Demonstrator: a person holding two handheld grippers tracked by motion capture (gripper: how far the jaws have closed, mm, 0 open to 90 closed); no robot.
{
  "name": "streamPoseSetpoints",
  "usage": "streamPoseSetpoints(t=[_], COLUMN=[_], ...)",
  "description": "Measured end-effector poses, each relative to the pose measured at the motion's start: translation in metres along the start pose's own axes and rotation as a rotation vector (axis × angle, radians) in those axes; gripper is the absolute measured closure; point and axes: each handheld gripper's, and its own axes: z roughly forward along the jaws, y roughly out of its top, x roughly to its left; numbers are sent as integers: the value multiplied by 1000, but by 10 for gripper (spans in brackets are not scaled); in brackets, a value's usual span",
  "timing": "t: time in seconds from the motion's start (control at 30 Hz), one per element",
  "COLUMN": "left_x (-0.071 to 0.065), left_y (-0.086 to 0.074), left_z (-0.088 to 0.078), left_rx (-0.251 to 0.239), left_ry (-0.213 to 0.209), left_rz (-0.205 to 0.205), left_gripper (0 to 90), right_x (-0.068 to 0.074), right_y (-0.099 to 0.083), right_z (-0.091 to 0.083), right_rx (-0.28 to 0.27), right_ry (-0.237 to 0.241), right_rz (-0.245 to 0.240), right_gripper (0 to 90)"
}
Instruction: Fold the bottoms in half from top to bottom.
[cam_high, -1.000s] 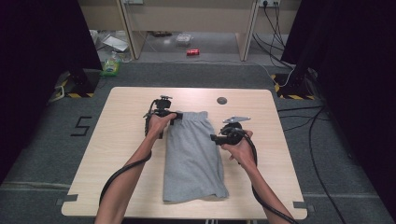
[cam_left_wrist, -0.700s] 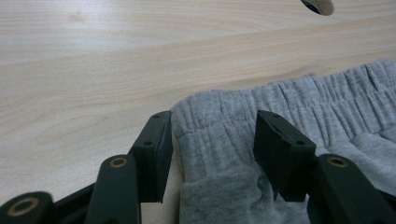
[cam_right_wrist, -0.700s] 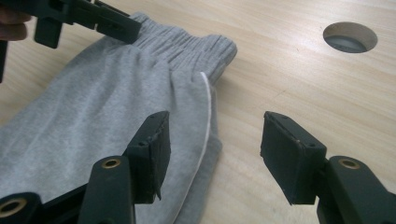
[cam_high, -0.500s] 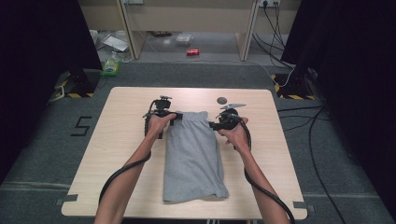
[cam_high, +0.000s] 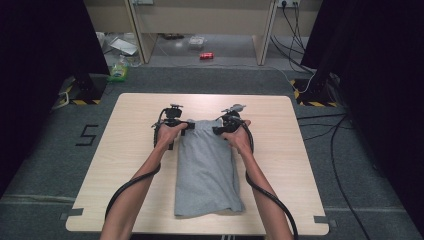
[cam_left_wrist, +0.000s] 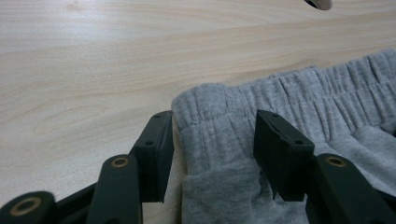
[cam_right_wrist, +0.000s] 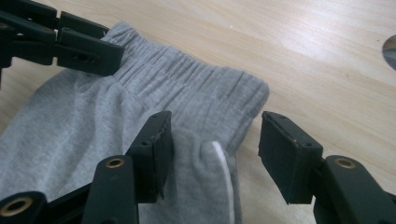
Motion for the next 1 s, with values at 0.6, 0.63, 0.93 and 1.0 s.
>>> streamPoseSetpoints(t=[0.6,0.63,0.93,1.0], left_x=[-2,-3,-6,-6], left_y=[-4,-4,-5,-5], left_z=[2,1,-3,-4], left_rx=[-4,-11,-59,-65], left_ry=[-18,-18,-25,-26], left_rz=[0,9,27,29], left_gripper=[603,627,743,746], right_x=[-9,-9,-12,-11], right_y=[-6,-7,-10,-10], right_z=[22,22,17,16], right_rx=[52,48,17,12], right_ry=[81,79,116,117], right_rz=[110,115,160,164], right_gripper=[629,652,761,763])
